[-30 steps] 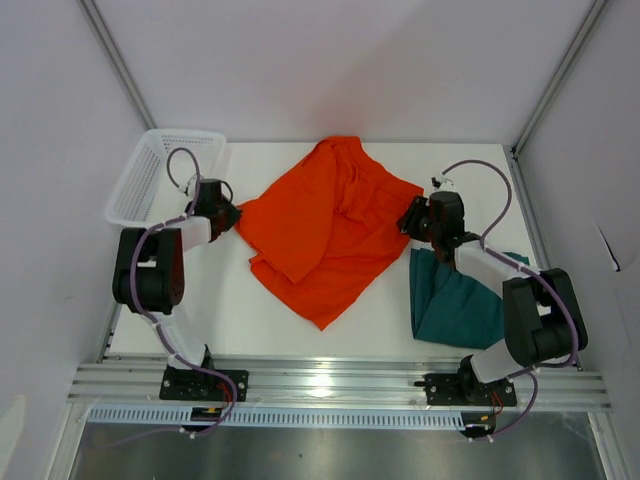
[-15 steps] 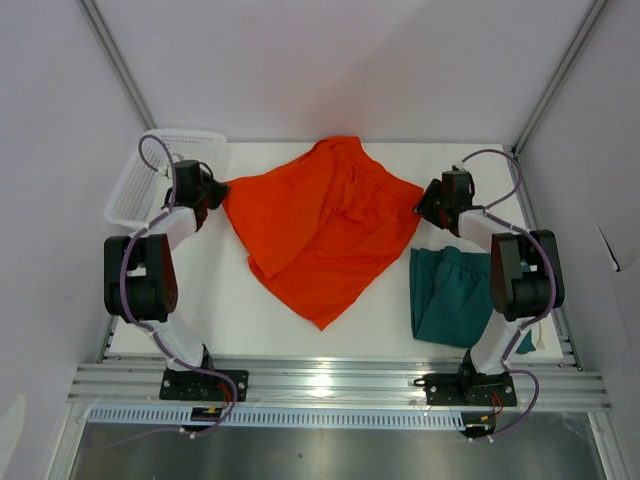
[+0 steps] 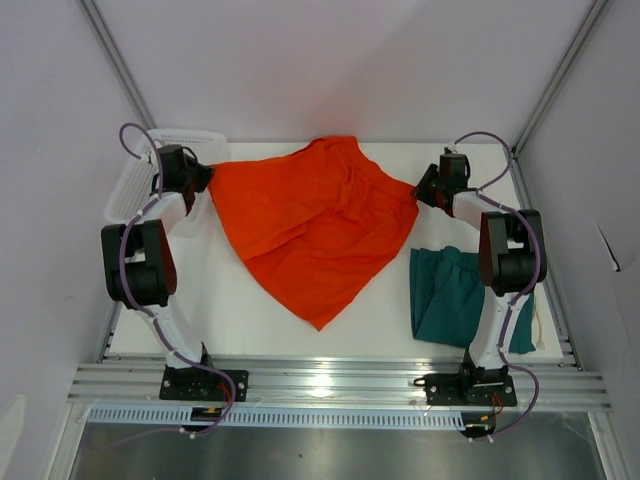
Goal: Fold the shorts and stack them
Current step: Flatten the shorts out
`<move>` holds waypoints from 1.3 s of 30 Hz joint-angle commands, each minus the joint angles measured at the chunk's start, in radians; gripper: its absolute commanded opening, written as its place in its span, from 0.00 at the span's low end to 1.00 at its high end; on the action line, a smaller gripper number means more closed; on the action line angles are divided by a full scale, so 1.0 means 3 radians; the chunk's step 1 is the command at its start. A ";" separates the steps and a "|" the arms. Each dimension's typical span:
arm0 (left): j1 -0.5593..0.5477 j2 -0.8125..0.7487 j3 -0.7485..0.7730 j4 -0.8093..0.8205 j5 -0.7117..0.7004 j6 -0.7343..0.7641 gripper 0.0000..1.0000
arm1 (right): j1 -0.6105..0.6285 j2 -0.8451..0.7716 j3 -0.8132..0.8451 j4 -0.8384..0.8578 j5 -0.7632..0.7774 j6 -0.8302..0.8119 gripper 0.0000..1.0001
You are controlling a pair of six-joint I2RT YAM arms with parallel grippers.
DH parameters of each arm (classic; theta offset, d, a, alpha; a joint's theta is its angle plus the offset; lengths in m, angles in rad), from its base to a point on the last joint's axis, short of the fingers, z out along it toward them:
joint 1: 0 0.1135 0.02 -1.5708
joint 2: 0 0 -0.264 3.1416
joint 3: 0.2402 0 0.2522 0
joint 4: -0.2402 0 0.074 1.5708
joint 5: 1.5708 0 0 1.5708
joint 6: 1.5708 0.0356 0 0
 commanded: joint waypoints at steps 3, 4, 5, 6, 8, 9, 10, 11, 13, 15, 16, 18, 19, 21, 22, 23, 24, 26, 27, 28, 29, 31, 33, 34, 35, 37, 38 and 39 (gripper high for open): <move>0.0067 0.0165 0.0303 0.0068 -0.0070 0.0052 0.00 | -0.0107 0.0135 0.0269 -0.0037 -0.0004 -0.0021 0.02; 0.0072 0.0205 0.0333 0.0078 -0.0080 0.0063 0.00 | -0.0138 0.0140 0.0275 -0.0042 0.0021 -0.0006 0.00; 0.0077 0.0231 0.0354 0.0088 -0.0085 0.0073 0.00 | -0.0174 0.0135 0.0275 -0.0042 0.0037 0.0040 0.00; 0.0072 0.0257 0.0379 0.0104 -0.0080 0.0078 0.00 | -0.0245 0.0140 0.0270 -0.0093 0.0042 0.0065 0.00; 0.0072 0.0333 0.0436 0.0155 -0.0029 0.0083 0.00 | -0.0347 0.0124 0.0249 -0.0191 0.0042 0.0147 0.00; 0.0077 0.0359 0.0481 0.0175 -0.0009 0.0083 0.00 | -0.0379 0.0124 0.0239 -0.0206 0.0042 0.0158 0.00; 0.0067 0.0385 0.0527 0.0191 0.0017 0.0073 0.00 | -0.0419 0.0119 0.0209 -0.0221 0.0062 0.0173 0.00; 0.0067 0.0430 0.0548 0.0201 0.0022 0.0058 0.00 | -0.0435 0.0124 0.0198 -0.0221 0.0088 0.0183 0.00; 0.0067 0.0472 0.0594 0.0282 0.0063 0.0037 0.00 | -0.0471 0.0135 0.0193 -0.0267 0.0124 0.0198 0.00; 0.0062 0.0558 0.0660 0.0313 0.0119 0.0032 0.00 | -0.0491 0.0140 0.0198 -0.0283 0.0114 0.0229 0.00; 0.0057 0.0589 0.0711 0.0334 0.0140 0.0032 0.00 | -0.0496 0.0135 0.0218 -0.0328 0.0159 0.0244 0.00; 0.0047 0.0661 0.0748 0.0380 0.0196 0.0032 0.00 | -0.0507 0.0104 0.0219 -0.0359 0.0226 0.0260 0.00; 0.0047 0.0681 0.0768 0.0395 0.0201 0.0032 0.00 | -0.0522 0.0099 0.0219 -0.0395 0.0252 0.0280 0.00; 0.0031 0.0758 0.0829 0.0446 0.0267 0.0068 0.03 | -0.0537 0.0078 0.0213 -0.0385 0.0176 0.0280 0.00; 0.0021 0.0799 0.0921 0.0426 0.0318 0.0083 0.12 | -0.0537 0.0083 0.0224 -0.0395 0.0175 0.0280 0.00; 0.0016 0.0845 0.1043 0.0299 0.0400 0.0119 0.23 | -0.0537 0.0104 0.0259 -0.0441 0.0165 0.0275 0.00; 0.0006 0.0911 0.1100 0.0227 0.0421 0.0129 0.45 | -0.0542 0.0109 0.0275 -0.0462 0.0150 0.0270 0.00; -0.0004 0.0932 0.1192 0.0155 0.0477 0.0149 0.65 | -0.0542 0.0124 0.0305 -0.0497 0.0139 0.0270 0.00; -0.0015 0.0917 0.1193 0.0074 0.0482 0.0160 0.78 | -0.0542 0.0135 0.0311 -0.0508 0.0129 0.0265 0.00; -0.0015 0.0856 0.1203 0.0022 0.0472 0.0175 0.83 | -0.0542 0.0140 0.0306 -0.0508 0.0114 0.0265 0.00; -0.0020 0.0815 0.1208 -0.0034 0.0472 0.0246 0.87 | -0.0542 0.0135 0.0300 -0.0508 0.0109 0.0260 0.00; -0.0050 0.0677 0.1233 -0.0243 0.0452 0.0318 0.99 | -0.0542 0.0140 0.0300 -0.0523 0.0083 0.0260 0.00; -0.0086 0.0559 0.1213 -0.0351 0.0467 0.0405 0.99 | -0.0542 0.0145 0.0290 -0.0518 0.0053 0.0265 0.00; -0.0107 0.0442 0.1198 -0.0488 0.0472 0.0415 0.99 | -0.0542 0.0160 0.0285 -0.0518 0.0032 0.0280 0.00; -0.0122 0.0380 0.1142 -0.0520 0.0503 0.0421 0.99 | -0.0542 0.0160 0.0280 -0.0513 0.0007 0.0285 0.00; -0.0198 0.0171 0.1030 -0.0672 0.0529 0.0441 0.99 | -0.0542 0.0145 0.0234 -0.0482 -0.0029 0.0285 0.00; -0.0275 0.0099 0.1004 -0.0744 0.0498 0.0466 0.99 | -0.0542 0.0130 0.0214 -0.0472 -0.0065 0.0280 0.00; -0.0326 0.0023 0.0973 -0.0821 0.0467 0.0487 0.99 | -0.0542 0.0114 0.0193 -0.0462 -0.0085 0.0275 0.00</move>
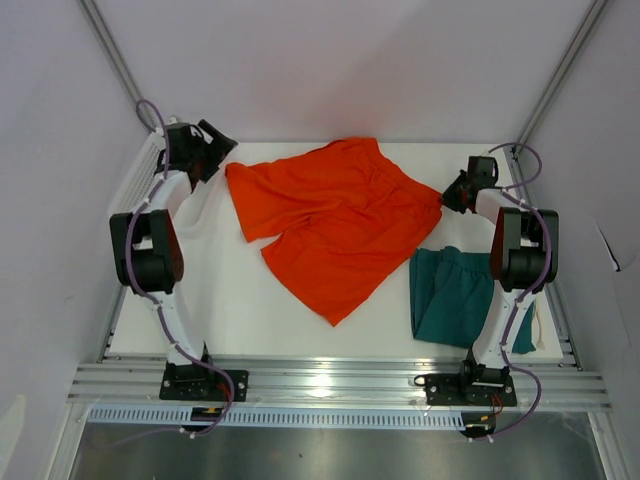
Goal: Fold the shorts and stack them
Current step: Flatten the shorts out
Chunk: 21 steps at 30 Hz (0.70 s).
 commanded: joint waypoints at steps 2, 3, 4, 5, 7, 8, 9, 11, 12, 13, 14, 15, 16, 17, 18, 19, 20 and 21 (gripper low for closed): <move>-0.0325 -0.0800 -0.0205 -0.0493 -0.0107 0.0176 0.99 | -0.0029 -0.0070 -0.0059 0.0062 -0.0152 0.0008 0.00; -0.0503 -0.0898 -0.0261 -0.0539 -0.0163 0.0176 0.99 | -0.0029 -0.0091 -0.0079 0.0062 -0.0167 0.0013 0.00; -0.0591 -0.1006 -0.0525 -0.0555 -0.0290 0.0150 0.99 | -0.0024 -0.0106 -0.0130 0.0083 -0.0198 0.0018 0.00; -0.0789 -0.1224 -0.0619 -0.0606 -0.0372 0.0110 0.99 | -0.0024 -0.0121 -0.0151 0.0088 -0.0228 0.0028 0.00; -0.0995 -0.1466 -0.1117 -0.0576 -0.0536 0.0033 0.99 | -0.0019 -0.0132 -0.0177 0.0073 -0.0244 0.0034 0.00; -0.1178 -0.1583 -0.1242 -0.0474 -0.0618 -0.0038 0.99 | -0.0019 -0.0142 -0.0202 0.0078 -0.0254 0.0034 0.00; -0.1251 -0.1807 -0.1345 -0.0438 -0.0689 -0.0080 0.98 | -0.0024 -0.0142 -0.0212 0.0083 -0.0270 0.0024 0.00; -0.1434 -0.2023 -0.1810 -0.0290 -0.0736 -0.0182 0.97 | -0.0019 -0.0157 -0.0238 0.0113 -0.0285 0.0008 0.00; -0.1486 -0.2217 -0.1897 -0.0233 -0.0716 -0.0208 0.97 | -0.0024 -0.0173 -0.0253 0.0124 -0.0295 0.0008 0.00; -0.1547 -0.2315 -0.2156 -0.0223 -0.0701 -0.0233 0.95 | -0.0024 -0.0188 -0.0274 0.0179 -0.0300 0.0008 0.00; -0.1700 -0.2407 -0.2220 -0.0228 -0.0761 -0.0233 0.94 | -0.0019 -0.0213 -0.0319 0.0215 -0.0311 0.0013 0.00; -0.1787 -0.2585 -0.2271 -0.0278 -0.0797 -0.0218 0.94 | -0.0019 -0.0229 -0.0335 0.0246 -0.0321 0.0018 0.00; -0.1885 -0.2668 -0.2393 -0.0365 -0.0863 -0.0193 0.93 | -0.0019 -0.0234 -0.0345 0.0252 -0.0321 0.0018 0.00; -0.2108 -0.2750 -0.2429 -0.0437 -0.1026 -0.0187 0.93 | -0.0019 -0.0239 -0.0351 0.0247 -0.0321 0.0018 0.00; -0.2207 -0.2902 -0.2546 -0.0539 -0.1078 -0.0182 0.93 | -0.0019 -0.0239 -0.0351 0.0236 -0.0311 0.0018 0.00; -0.2314 -0.2975 -0.2593 -0.0616 -0.1134 -0.0228 0.93 | -0.0024 -0.0239 -0.0356 0.0241 -0.0295 0.0023 0.00; -0.2507 -0.3036 -0.2639 -0.0662 -0.1175 -0.0264 0.93 | -0.0024 -0.0244 -0.0371 0.0241 -0.0290 0.0034 0.00; -0.2590 -0.3143 -0.2796 -0.0698 -0.1181 -0.0325 0.92 | -0.0024 -0.0249 -0.0376 0.0257 -0.0290 0.0039 0.00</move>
